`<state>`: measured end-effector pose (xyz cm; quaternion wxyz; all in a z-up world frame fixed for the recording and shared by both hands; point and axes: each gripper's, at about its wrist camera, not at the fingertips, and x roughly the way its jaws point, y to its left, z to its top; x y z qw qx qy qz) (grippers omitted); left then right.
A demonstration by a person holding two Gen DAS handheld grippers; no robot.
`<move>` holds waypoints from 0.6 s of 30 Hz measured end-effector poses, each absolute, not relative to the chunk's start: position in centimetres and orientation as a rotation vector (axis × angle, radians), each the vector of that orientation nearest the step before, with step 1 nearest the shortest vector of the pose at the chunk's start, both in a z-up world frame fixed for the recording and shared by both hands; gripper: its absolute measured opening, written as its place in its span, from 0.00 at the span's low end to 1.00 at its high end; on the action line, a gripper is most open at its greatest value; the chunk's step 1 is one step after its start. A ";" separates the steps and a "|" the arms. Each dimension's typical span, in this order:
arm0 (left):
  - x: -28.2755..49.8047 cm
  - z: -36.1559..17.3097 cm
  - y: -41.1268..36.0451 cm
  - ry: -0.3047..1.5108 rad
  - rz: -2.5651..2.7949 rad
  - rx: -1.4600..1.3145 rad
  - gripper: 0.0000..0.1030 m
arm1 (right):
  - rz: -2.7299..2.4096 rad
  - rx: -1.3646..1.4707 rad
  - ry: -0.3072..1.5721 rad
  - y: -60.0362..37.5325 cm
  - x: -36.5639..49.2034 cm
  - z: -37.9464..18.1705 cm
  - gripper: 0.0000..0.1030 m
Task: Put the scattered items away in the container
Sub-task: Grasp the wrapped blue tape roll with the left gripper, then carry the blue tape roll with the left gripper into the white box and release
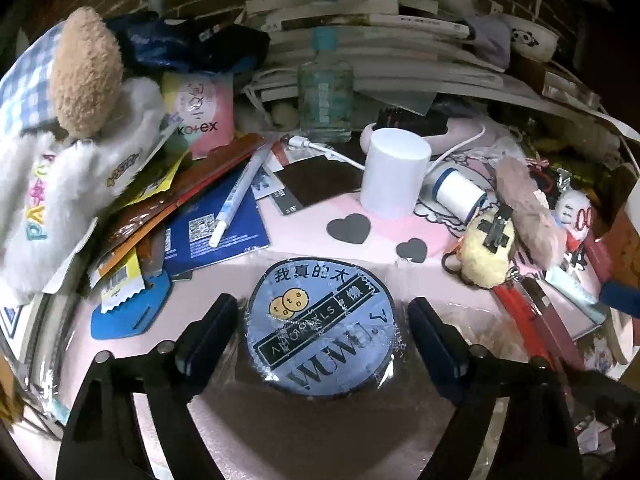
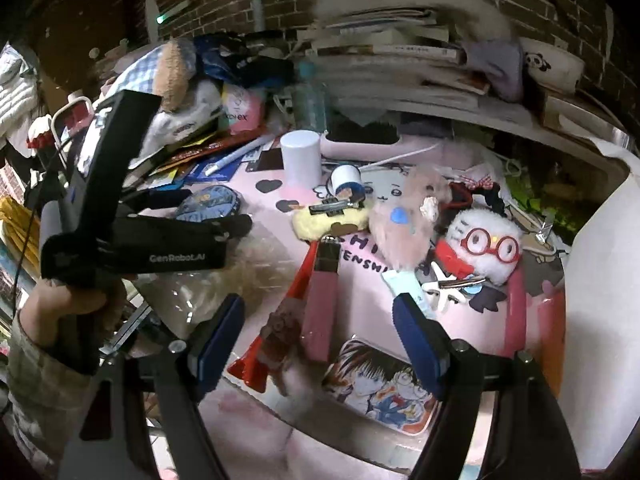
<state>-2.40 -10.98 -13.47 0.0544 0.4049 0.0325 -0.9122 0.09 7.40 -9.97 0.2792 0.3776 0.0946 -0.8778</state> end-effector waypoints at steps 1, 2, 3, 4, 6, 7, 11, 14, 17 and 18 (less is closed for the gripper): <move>-2.4 -13.4 -11.0 0.101 -2.770 1.227 0.73 | -2.363 1.010 0.259 7.4 0.0 -10.0 0.72; -2.4 -13.3 -11.0 0.106 -2.772 1.226 0.64 | -2.370 1.008 0.259 7.5 -0.1 -10.1 0.72; -2.5 -13.2 -11.1 0.115 -2.774 1.229 0.64 | -2.376 1.007 0.255 7.6 -0.2 -10.1 0.72; -2.6 -13.1 -11.2 0.123 -2.775 1.237 0.63 | -2.381 1.007 0.250 7.7 -0.3 -10.1 0.72; -2.7 -13.0 -11.1 0.115 -2.778 1.250 0.62 | -2.398 1.006 0.238 7.9 -0.6 -10.2 0.72; -2.7 -12.9 -11.1 0.110 -2.775 1.252 0.62 | -2.406 1.005 0.233 8.0 -0.7 -10.3 0.72; -2.4 -11.1 -10.9 0.142 -2.809 1.201 0.62 | -2.450 0.999 0.219 8.3 -1.0 -10.6 0.72; -2.4 -8.4 -10.3 0.161 -2.872 1.148 0.62 | -2.501 0.991 0.196 8.7 -1.4 -10.7 0.72; -2.6 -5.1 -9.2 0.157 -2.968 1.084 0.62 | -2.552 0.989 0.166 9.2 -1.9 -10.6 0.72; -2.8 -4.0 -8.6 0.147 -2.993 1.062 0.62 | -2.566 0.997 0.165 9.3 -2.1 -10.6 0.72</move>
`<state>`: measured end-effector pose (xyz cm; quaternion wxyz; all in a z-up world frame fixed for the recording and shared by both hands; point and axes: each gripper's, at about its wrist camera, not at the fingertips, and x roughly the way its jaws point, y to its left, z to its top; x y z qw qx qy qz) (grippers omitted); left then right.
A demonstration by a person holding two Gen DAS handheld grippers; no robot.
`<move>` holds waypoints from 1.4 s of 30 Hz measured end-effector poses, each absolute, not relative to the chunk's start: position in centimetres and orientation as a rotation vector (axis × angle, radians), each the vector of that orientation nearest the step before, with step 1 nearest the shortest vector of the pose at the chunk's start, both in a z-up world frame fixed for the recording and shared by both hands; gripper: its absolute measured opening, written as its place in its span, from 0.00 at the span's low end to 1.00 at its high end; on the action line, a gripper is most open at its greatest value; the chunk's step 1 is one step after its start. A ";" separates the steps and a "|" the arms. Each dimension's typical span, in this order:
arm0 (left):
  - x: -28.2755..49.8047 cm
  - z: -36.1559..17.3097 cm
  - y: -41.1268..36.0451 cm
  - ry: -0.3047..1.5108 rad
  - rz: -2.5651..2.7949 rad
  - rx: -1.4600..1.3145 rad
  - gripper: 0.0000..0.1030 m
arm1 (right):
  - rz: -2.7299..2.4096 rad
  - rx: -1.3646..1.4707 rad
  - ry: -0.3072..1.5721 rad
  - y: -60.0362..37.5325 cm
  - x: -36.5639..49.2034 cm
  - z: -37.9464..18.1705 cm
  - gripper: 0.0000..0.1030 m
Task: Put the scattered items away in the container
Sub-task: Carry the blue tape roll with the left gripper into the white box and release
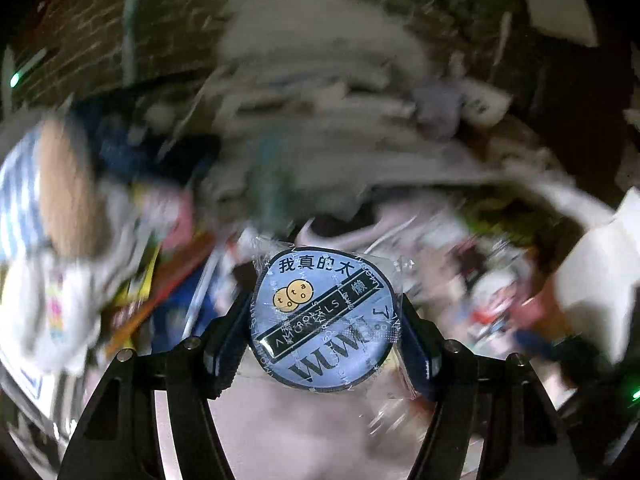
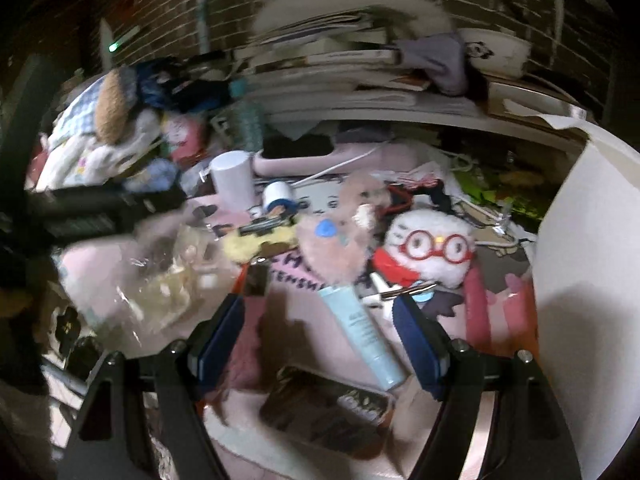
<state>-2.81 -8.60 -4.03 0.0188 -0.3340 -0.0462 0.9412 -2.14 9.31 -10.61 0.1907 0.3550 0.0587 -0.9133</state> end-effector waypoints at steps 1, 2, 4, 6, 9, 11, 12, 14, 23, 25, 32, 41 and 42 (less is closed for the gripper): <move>-3.0 -3.1 -8.0 -0.128 2.918 -1.012 0.62 | -2.574 1.005 0.167 9.4 -2.3 -10.6 0.72; -3.3 -2.1 -7.3 -0.104 2.909 -0.988 0.62 | -2.580 1.013 0.167 9.4 -2.5 -10.7 0.72; -3.6 -0.3 -5.7 -0.062 2.880 -0.936 0.62 | -2.576 1.028 0.156 9.5 -2.7 -10.8 0.72; -3.8 1.3 -4.2 -0.046 2.824 -0.890 0.62 | -2.570 1.029 0.147 9.6 -2.7 -10.9 0.72; -4.2 3.8 -1.3 -0.014 2.708 -0.826 0.62 | -2.571 1.031 0.170 9.5 -2.7 -11.0 0.72; -4.2 5.4 0.9 0.023 2.612 -0.802 0.62 | -2.564 1.039 0.166 9.5 -2.7 -11.3 0.72; -4.2 6.1 2.3 0.049 2.558 -0.796 0.62 | -2.561 1.043 0.162 9.5 -2.6 -11.4 0.72; -4.2 7.1 5.4 0.114 2.460 -0.788 0.62 | -2.559 1.047 0.158 9.5 -2.6 -11.5 0.72; -4.2 6.3 18.5 0.384 2.109 -0.908 0.62 | -2.559 1.048 0.133 9.6 -2.5 -11.8 0.72; -5.1 5.2 20.2 0.415 2.097 -0.979 0.63 | -2.556 1.049 0.124 9.7 -2.6 -11.8 0.72; -7.3 1.7 23.4 0.466 2.029 -1.188 0.63 | -2.537 1.031 0.097 9.9 -2.6 -11.7 0.72; -7.7 0.2 24.4 0.542 2.037 -1.287 0.79 | -2.520 1.035 0.084 10.4 -2.7 -12.0 0.72; -7.7 0.3 24.4 0.540 2.037 -1.287 0.81 | -2.519 1.035 0.086 10.4 -2.7 -12.0 0.72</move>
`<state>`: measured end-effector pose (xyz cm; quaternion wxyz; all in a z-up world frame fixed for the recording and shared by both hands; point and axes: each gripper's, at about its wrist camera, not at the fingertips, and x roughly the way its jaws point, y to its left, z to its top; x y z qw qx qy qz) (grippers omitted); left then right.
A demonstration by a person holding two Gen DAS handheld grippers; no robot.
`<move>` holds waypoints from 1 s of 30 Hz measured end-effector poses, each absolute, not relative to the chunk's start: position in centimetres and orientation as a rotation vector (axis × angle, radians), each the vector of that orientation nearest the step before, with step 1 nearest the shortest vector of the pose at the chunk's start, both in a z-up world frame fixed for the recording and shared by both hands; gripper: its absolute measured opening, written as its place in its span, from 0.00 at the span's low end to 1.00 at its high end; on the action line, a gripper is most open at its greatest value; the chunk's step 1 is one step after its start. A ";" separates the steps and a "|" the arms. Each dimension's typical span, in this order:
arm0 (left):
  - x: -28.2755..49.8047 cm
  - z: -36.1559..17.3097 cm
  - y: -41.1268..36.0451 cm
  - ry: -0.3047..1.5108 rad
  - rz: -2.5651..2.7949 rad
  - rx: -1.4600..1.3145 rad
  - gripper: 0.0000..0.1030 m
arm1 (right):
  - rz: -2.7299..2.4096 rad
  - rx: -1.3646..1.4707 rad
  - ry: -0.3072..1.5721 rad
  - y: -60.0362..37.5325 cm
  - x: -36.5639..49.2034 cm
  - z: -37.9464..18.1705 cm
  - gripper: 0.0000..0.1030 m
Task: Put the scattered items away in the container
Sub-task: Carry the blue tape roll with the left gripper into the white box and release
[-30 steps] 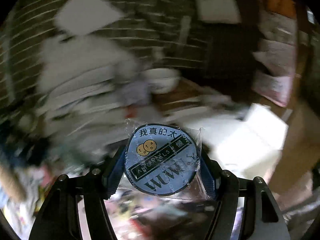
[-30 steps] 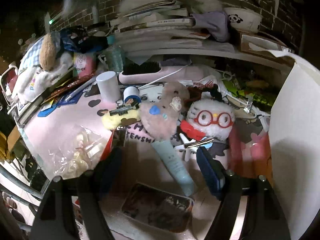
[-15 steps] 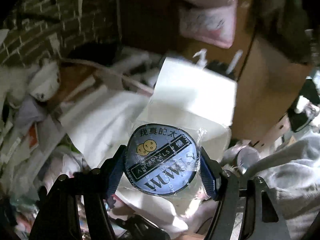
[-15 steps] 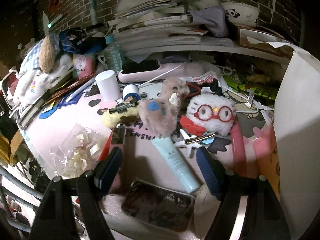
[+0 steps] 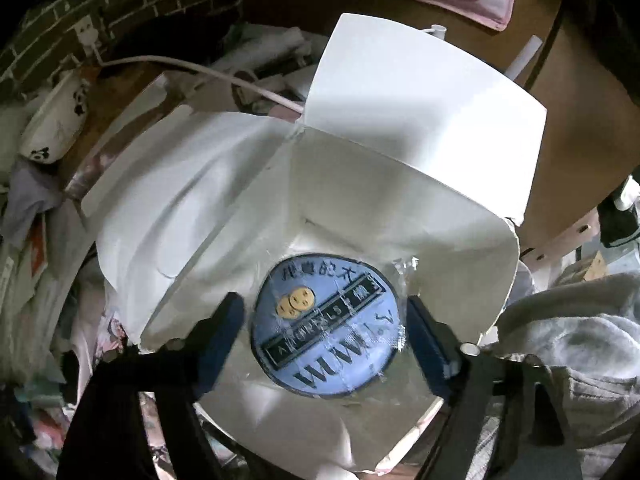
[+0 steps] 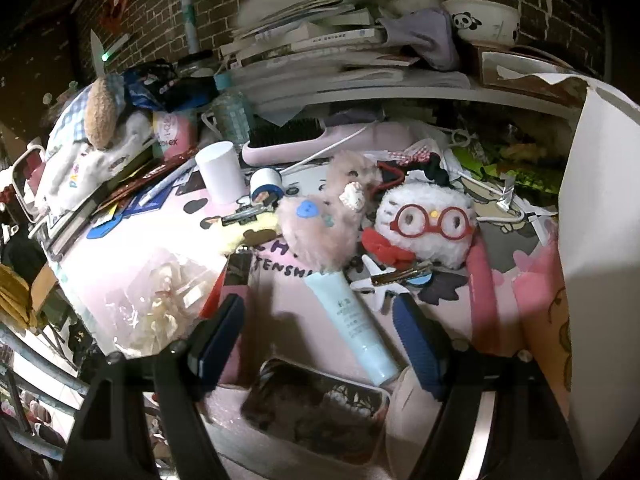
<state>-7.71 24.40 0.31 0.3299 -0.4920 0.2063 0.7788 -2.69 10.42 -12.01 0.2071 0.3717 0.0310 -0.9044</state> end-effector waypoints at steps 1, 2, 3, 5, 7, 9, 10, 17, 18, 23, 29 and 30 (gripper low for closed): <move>-7.7 0.4 24.4 0.536 2.034 -1.286 0.82 | -2.518 1.034 0.089 10.5 -2.7 -12.0 0.72; -7.6 0.5 24.5 0.537 2.030 -1.285 0.85 | -2.519 1.033 0.089 10.5 -2.6 -12.1 0.72; -7.6 0.6 24.5 0.548 2.031 -1.283 0.87 | -2.519 1.034 0.087 10.5 -2.6 -12.1 0.72; -7.5 1.0 24.5 0.601 2.056 -1.264 0.87 | -2.518 1.037 0.088 10.5 -2.7 -12.1 0.72; -7.3 1.5 24.2 0.617 2.065 -1.225 0.89 | -2.519 1.037 0.094 10.6 -2.6 -12.1 0.72; -7.1 2.2 23.5 0.556 2.050 -1.204 1.00 | -2.523 1.036 0.097 10.8 -2.5 -12.2 0.72; -7.1 2.6 23.1 0.507 2.041 -1.187 1.00 | -2.524 1.036 0.096 10.9 -2.5 -12.2 0.72; -7.7 3.4 22.3 0.425 2.083 -1.172 1.00 | -2.532 1.036 0.100 11.2 -2.5 -12.2 0.72; -7.6 3.4 22.2 0.415 2.081 -1.166 1.00 | -2.533 1.033 0.100 11.2 -2.5 -12.2 0.72; -8.1 3.9 20.6 0.315 2.054 -1.165 1.00 | -2.532 1.007 0.099 11.3 -2.2 -12.1 0.72; -7.7 5.8 16.7 0.388 2.221 -1.134 1.00 | -2.516 0.828 0.066 12.0 -0.2 -11.6 0.72; -7.6 6.2 15.6 0.371 2.251 -1.128 1.00 | -2.509 0.802 0.057 12.1 0.1 -11.5 0.72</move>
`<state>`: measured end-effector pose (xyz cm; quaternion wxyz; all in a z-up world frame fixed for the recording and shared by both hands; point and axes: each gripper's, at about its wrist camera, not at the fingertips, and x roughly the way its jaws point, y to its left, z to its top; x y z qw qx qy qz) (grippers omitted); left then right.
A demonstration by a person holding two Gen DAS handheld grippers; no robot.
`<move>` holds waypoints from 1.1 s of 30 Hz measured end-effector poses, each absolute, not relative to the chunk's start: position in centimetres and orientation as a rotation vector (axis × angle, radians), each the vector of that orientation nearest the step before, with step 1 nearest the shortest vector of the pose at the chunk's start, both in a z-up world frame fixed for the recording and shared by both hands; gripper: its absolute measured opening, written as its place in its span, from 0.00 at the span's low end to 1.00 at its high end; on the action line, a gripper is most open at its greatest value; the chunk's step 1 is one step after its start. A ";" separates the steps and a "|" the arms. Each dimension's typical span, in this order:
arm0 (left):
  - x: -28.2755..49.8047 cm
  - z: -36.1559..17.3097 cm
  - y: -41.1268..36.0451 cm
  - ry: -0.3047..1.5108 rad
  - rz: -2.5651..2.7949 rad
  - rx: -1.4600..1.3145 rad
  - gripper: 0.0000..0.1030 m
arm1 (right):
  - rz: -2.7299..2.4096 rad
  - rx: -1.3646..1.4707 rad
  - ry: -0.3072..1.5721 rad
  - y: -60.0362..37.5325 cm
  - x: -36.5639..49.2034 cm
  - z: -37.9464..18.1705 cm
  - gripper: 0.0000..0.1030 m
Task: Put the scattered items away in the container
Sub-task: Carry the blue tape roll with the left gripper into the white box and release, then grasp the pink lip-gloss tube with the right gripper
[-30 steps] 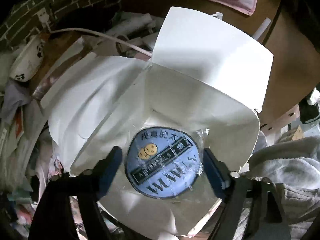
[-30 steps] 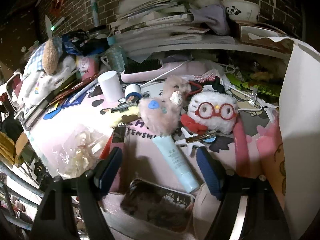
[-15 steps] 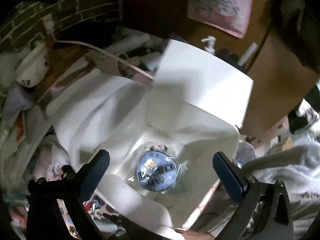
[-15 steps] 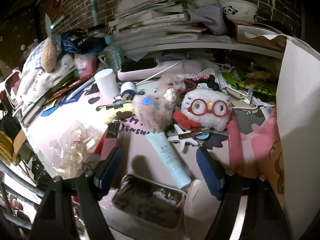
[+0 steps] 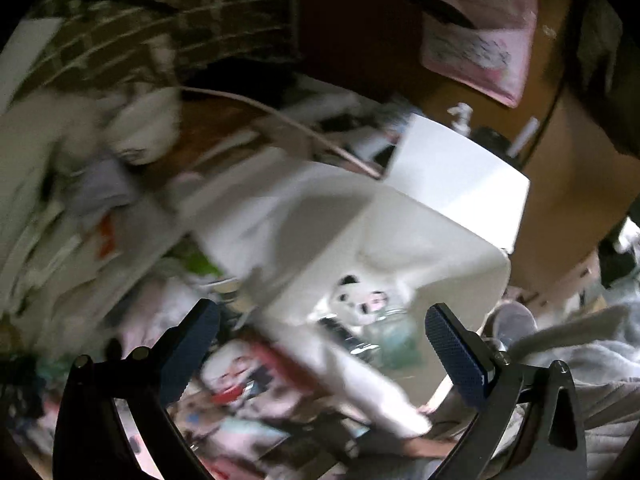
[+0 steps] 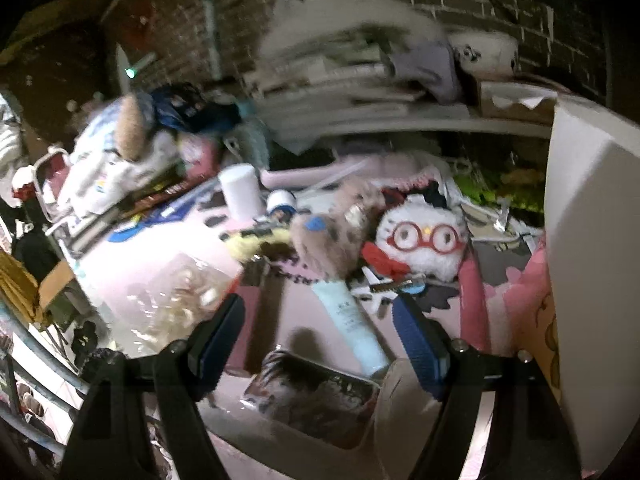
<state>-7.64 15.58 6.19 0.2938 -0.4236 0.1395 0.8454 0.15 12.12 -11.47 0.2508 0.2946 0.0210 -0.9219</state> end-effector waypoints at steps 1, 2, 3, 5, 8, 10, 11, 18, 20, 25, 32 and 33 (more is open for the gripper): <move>-7.5 6.5 14.4 0.355 2.284 -1.121 1.00 | -2.501 0.774 0.050 12.3 0.5 -11.3 0.72; -7.4 6.8 13.2 0.340 2.320 -1.116 1.00 | -2.497 0.746 0.052 12.3 0.8 -11.2 0.72; -7.2 6.8 12.1 0.327 2.350 -1.115 1.00 | -2.493 0.722 0.064 12.3 1.2 -11.1 0.72; -6.8 6.8 9.8 0.303 2.420 -1.115 1.00 | -2.480 0.719 0.084 12.3 1.5 -11.0 0.72; -5.9 6.1 6.3 0.278 2.545 -1.118 1.00 | -2.470 0.715 0.096 12.4 2.0 -11.1 0.69; -5.3 5.2 4.0 0.244 2.624 -1.123 1.00 | -2.475 0.689 0.105 12.6 2.4 -11.0 0.67; -4.9 4.7 2.9 0.218 2.662 -1.128 1.00 | -2.474 0.682 0.103 12.7 2.6 -11.0 0.62; -2.4 0.7 -3.1 0.046 2.823 -1.165 1.00 | -2.416 0.684 0.039 13.7 3.8 -11.0 0.44; -1.9 -0.3 -4.0 0.033 2.857 -1.185 1.00 | -2.431 0.668 0.072 13.5 4.3 -11.0 0.44; -0.5 -1.7 -6.0 -0.058 2.899 -1.186 1.00 | -2.400 0.726 0.068 12.0 3.5 -11.7 0.32; 0.3 -2.6 -7.3 -0.104 2.918 -1.199 1.00 | -2.425 0.751 0.125 9.6 2.8 -13.6 0.29; 0.3 -2.7 -7.4 -0.107 2.917 -1.198 1.00 | -2.431 0.757 0.138 9.3 2.6 -13.8 0.29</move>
